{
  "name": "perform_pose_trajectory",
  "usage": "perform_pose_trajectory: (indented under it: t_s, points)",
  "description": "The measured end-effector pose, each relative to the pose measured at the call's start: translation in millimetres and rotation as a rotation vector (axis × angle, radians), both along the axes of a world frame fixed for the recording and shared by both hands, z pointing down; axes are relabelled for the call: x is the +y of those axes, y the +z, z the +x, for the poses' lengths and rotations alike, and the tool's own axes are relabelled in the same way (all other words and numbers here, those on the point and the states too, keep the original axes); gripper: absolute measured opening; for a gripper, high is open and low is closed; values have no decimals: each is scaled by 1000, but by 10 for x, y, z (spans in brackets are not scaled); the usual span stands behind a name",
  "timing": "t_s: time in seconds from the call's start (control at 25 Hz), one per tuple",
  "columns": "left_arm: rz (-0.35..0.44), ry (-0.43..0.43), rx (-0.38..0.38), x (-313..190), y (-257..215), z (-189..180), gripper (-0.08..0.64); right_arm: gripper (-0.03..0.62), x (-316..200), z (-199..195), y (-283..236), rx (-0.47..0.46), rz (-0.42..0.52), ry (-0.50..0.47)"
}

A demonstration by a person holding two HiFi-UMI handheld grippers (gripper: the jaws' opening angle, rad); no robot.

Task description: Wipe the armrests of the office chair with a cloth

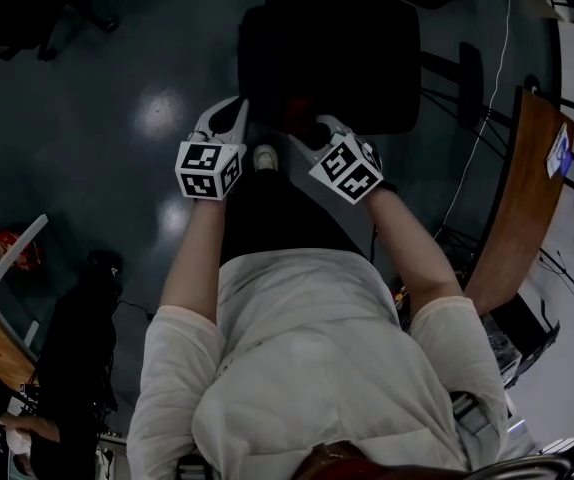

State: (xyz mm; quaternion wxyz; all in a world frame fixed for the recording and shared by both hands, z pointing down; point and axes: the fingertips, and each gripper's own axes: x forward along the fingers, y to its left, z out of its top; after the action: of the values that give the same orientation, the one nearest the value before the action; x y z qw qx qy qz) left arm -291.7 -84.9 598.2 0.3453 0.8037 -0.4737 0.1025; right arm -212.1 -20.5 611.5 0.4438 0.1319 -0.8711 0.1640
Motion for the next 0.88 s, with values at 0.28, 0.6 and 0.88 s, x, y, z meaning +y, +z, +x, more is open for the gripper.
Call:
perform_pose_trajectory:
  t_s: [0.28, 0.6, 0.88]
  points:
    - [-4, 31, 9, 3, 10, 3, 17, 49, -387, -5, -309, -82, 67, 89]
    - [7, 46, 37, 29, 4, 44, 17, 49, -1560, -389, -372, -4, 281, -3]
    - [-8, 113, 36, 66, 37, 78, 17, 49, -2511, -1212, -393, -1, 292, -39]
